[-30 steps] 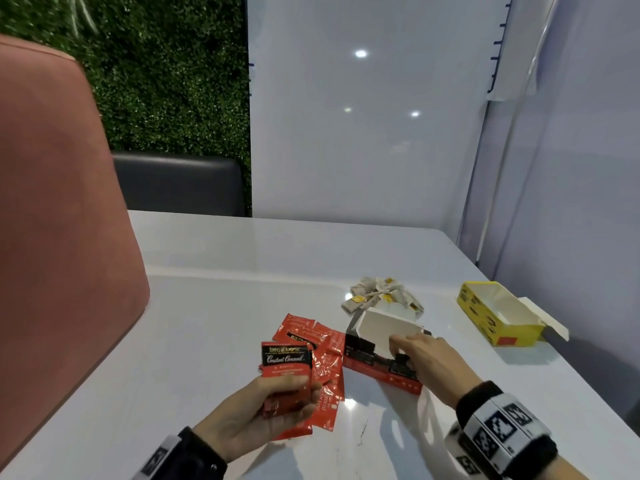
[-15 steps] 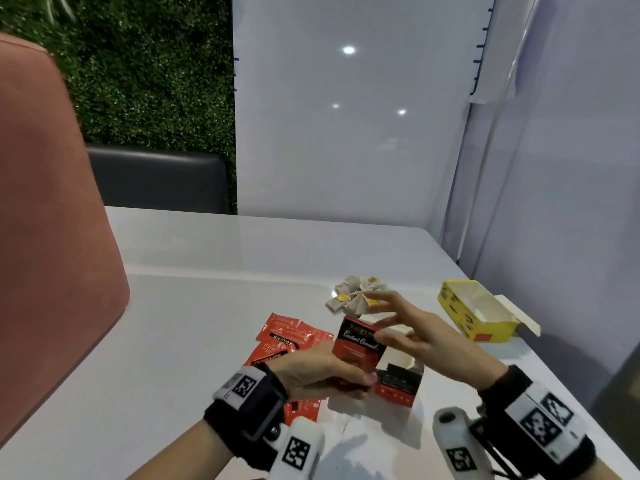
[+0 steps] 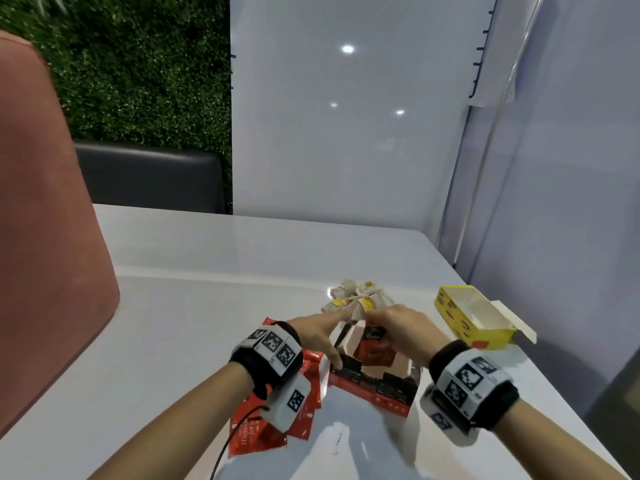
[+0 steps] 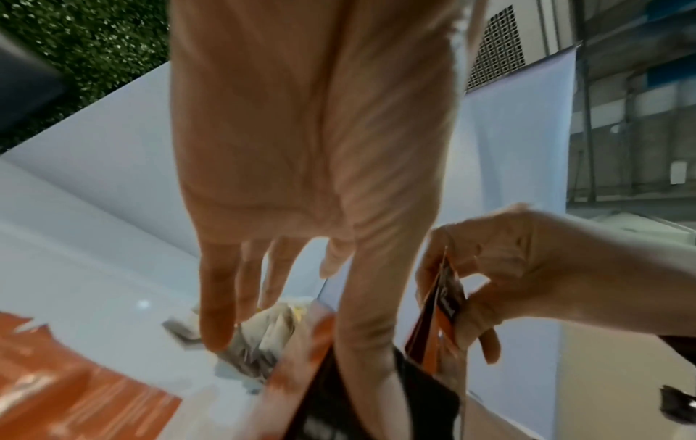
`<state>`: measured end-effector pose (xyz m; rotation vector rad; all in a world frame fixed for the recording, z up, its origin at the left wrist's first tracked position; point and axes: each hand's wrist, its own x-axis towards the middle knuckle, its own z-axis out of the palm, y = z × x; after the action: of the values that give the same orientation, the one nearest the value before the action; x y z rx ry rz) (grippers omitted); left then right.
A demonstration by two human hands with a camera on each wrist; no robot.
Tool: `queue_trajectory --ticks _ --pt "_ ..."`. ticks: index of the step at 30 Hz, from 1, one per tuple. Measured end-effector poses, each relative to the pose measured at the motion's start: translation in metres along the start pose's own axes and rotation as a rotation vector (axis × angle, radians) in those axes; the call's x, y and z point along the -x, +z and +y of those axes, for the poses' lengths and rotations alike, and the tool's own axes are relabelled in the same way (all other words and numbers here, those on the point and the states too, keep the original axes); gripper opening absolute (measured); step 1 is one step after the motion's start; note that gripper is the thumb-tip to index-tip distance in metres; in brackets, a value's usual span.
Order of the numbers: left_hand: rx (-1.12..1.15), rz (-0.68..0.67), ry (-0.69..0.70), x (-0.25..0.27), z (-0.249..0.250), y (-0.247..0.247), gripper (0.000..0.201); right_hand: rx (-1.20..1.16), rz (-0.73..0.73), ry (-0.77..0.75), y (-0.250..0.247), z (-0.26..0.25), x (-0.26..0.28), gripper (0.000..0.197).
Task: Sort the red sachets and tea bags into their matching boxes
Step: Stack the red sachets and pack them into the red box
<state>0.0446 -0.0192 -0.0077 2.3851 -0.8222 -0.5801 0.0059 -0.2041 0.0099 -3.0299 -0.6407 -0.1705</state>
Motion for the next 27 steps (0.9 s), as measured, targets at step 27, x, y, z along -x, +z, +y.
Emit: queue_trajectory --ticks 27 --pt "-0.012 0.043 -0.045 -0.008 -0.016 0.018 0.096 -0.393 -0.093 0.255 0.044 -0.025 -0.011 0.026"
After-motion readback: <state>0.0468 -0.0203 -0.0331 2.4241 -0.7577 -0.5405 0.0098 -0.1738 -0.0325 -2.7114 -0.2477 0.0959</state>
